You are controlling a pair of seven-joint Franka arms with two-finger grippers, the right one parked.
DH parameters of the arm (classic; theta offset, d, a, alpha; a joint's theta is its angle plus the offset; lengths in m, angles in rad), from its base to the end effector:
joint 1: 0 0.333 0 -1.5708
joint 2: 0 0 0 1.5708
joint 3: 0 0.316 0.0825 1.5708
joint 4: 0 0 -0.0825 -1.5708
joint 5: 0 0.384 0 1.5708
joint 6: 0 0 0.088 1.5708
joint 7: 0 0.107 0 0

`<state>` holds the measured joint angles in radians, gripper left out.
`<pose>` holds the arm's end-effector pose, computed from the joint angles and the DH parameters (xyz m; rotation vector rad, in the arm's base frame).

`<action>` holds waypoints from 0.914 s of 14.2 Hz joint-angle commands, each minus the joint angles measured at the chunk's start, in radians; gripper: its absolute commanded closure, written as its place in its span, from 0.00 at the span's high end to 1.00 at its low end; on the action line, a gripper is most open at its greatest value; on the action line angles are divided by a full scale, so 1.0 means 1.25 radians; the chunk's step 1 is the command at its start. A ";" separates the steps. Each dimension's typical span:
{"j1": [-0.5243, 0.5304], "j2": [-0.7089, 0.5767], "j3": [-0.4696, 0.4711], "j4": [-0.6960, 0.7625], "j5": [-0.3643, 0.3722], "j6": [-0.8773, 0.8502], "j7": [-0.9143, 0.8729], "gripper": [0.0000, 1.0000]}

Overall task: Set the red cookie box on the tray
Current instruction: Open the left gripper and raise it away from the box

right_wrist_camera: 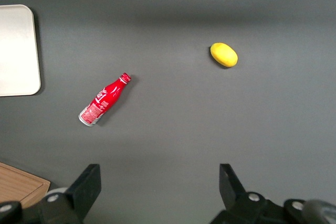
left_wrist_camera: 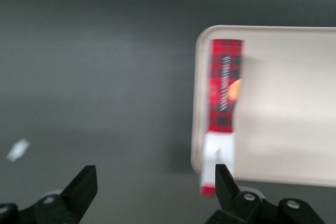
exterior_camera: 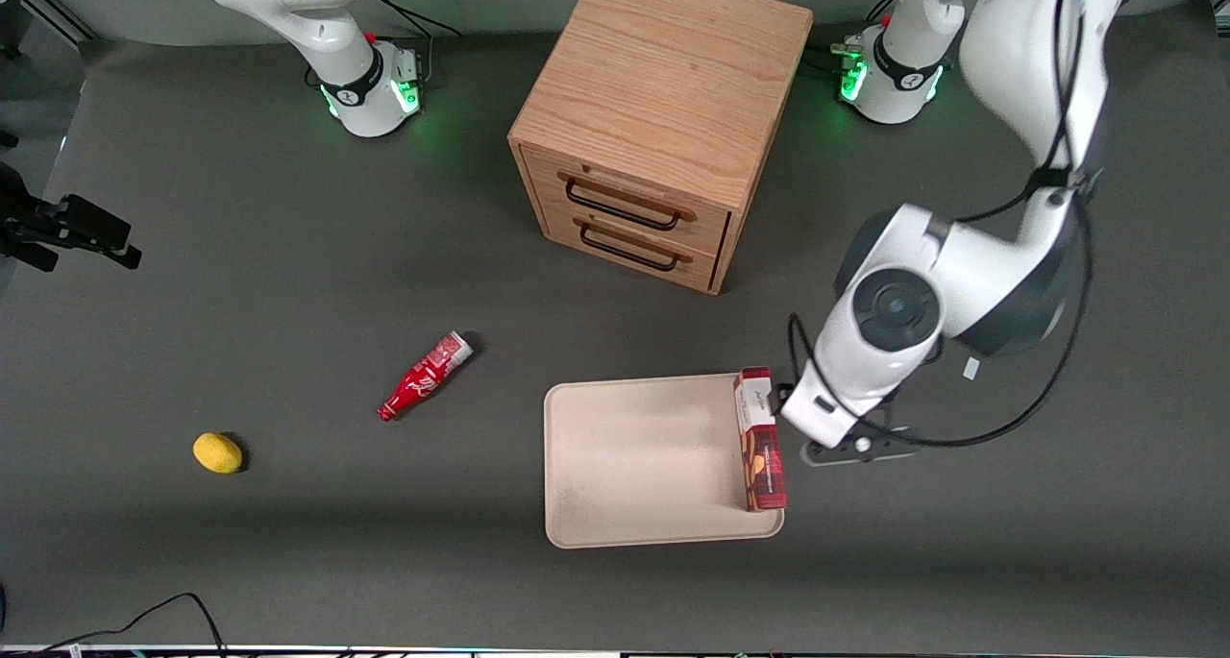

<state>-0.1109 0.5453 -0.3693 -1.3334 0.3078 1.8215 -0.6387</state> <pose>0.6593 -0.2548 0.4295 -3.0317 -0.1911 -0.0597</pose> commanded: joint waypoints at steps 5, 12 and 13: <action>0.052 -0.311 0.158 -0.041 -0.224 -0.292 0.275 1.00; 0.046 -0.638 0.341 -0.353 -0.268 -0.323 0.517 1.00; 0.045 -0.648 0.347 -0.362 -0.268 -0.328 0.520 1.00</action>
<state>-0.0397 -0.1626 0.0461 -1.6554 -0.0166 1.3635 -0.0082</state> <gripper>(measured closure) 0.000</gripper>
